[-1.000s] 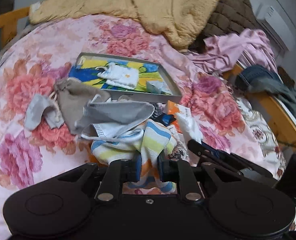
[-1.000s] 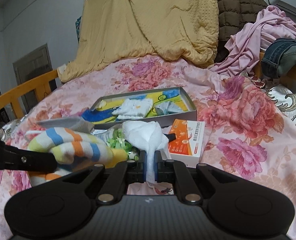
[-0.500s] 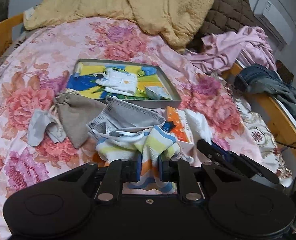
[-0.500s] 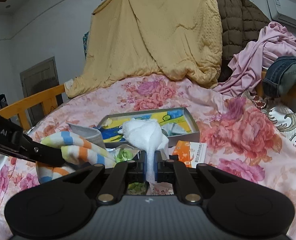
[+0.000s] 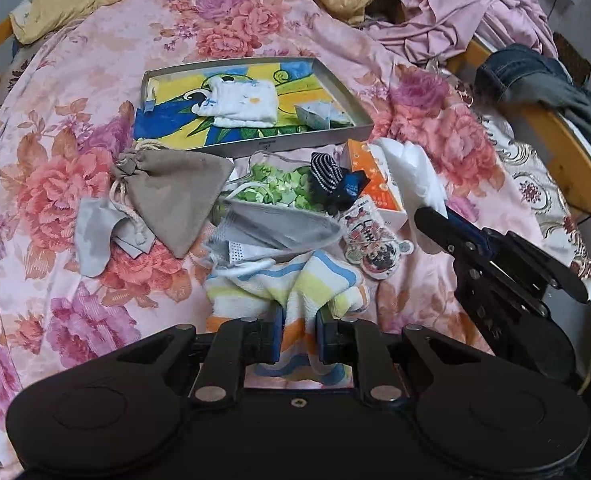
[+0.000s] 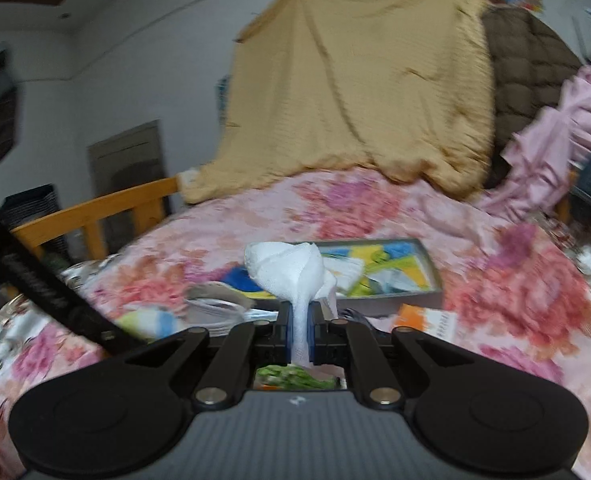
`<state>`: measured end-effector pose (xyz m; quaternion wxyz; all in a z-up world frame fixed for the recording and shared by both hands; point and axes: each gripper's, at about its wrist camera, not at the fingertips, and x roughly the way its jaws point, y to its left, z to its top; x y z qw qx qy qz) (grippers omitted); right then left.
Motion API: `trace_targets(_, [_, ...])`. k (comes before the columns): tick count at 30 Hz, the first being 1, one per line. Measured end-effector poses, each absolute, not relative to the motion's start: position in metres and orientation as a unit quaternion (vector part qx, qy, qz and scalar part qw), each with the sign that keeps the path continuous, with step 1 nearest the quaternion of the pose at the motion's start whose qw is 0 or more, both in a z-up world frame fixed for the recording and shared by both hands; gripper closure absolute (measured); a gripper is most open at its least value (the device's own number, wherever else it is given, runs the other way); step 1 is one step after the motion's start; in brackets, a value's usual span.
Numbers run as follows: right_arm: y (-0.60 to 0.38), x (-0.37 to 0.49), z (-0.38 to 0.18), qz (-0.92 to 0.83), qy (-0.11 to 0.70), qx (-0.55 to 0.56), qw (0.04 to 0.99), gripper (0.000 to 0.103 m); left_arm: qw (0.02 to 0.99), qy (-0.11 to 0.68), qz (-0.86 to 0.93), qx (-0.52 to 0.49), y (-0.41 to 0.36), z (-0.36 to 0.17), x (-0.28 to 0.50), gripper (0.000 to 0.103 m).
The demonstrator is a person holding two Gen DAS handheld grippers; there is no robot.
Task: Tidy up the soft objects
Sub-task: 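Carry the striped towel and white cloth over the tray and lower them inside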
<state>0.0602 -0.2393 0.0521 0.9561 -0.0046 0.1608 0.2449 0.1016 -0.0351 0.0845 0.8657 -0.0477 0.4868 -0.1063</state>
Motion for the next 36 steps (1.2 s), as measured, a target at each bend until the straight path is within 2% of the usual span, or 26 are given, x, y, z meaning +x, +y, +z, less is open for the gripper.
trace_targets(4, [-0.226,0.065,0.053,0.254,0.152,-0.036,0.954,0.095,0.865,0.486,-0.118,-0.036,-0.036,0.086,0.108,0.086])
trace_targets(12, [-0.23,0.107,0.064,0.24,0.128,-0.03,0.962,0.095,0.878,0.461,-0.128,-0.03,-0.038,0.104,0.125,0.086])
trace_targets(25, [-0.241,0.222,0.062,0.204,0.123,-0.018,0.971,0.095,0.924,0.362,-0.112,-0.052,-0.034,0.149,0.2,0.086])
trace_targets(30, [-0.252,0.27,0.05,0.193,0.151,0.015,0.969,0.095,0.937,0.33,-0.088,-0.073,-0.031,0.141,0.245,0.086])
trace_targets(36, [-0.261,0.309,0.035,0.188,0.188,0.031,0.964,0.094,0.944,0.306,-0.063,-0.101,-0.034,0.105,0.299,0.086])
